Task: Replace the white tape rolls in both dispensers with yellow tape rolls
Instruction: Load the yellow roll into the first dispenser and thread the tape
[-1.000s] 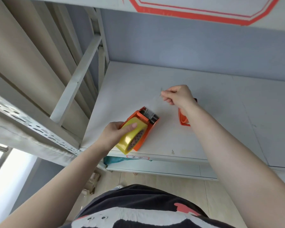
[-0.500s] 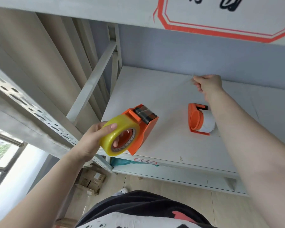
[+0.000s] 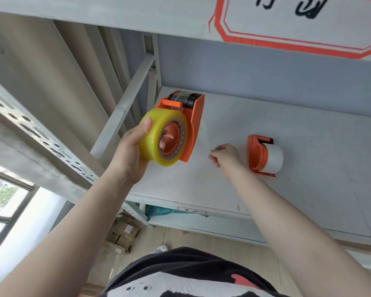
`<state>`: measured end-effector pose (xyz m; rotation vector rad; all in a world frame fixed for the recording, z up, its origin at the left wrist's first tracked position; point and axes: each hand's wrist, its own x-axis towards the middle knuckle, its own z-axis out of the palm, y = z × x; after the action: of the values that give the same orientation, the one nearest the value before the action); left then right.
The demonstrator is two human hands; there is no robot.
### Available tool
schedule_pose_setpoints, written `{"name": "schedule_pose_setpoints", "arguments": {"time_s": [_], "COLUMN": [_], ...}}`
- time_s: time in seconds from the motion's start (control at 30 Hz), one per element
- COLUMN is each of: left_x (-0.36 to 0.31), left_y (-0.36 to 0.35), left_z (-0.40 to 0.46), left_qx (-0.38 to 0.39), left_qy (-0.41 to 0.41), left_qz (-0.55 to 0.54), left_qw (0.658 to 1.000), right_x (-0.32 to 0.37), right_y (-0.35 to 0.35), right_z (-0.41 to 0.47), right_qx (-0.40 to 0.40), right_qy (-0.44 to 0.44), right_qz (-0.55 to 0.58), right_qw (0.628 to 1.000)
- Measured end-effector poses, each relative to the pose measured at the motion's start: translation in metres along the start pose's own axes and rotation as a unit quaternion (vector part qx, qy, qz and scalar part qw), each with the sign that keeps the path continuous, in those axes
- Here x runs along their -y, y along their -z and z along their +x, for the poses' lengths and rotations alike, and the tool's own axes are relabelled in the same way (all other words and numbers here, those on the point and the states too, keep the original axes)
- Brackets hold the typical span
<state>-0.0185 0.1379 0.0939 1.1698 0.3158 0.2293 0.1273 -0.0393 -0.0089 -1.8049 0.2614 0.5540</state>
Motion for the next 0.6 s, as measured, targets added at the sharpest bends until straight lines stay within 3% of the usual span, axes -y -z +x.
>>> {"name": "schedule_pose_setpoints", "arguments": {"time_s": [0.13,0.27,0.4,0.6], "left_x": [-0.002,0.005,0.014,0.031], "left_y": [-0.027,-0.047,-0.061,-0.074], "left_z": [0.015,0.027,0.036,0.052], "left_qx": [-0.047,-0.091,-0.092,-0.105], "left_qy": [0.022,0.040,0.050,0.056], "left_qz": [0.027,0.034,0.023,0.053], "left_qw": [0.998,0.994,0.994,0.991], "right_x": [-0.019,-0.018,-0.015,-0.015], "right_y": [-0.030,-0.045,-0.045,-0.041], "right_z": [-0.039,-0.065,-0.071,-0.082], "right_qx": [0.079,0.119,0.100,0.078], "right_qy": [-0.106,-0.170,-0.168,-0.113], "right_qz": [0.107,0.339,0.434,0.455], "right_qw": [0.985,0.917,0.880,0.880]}}
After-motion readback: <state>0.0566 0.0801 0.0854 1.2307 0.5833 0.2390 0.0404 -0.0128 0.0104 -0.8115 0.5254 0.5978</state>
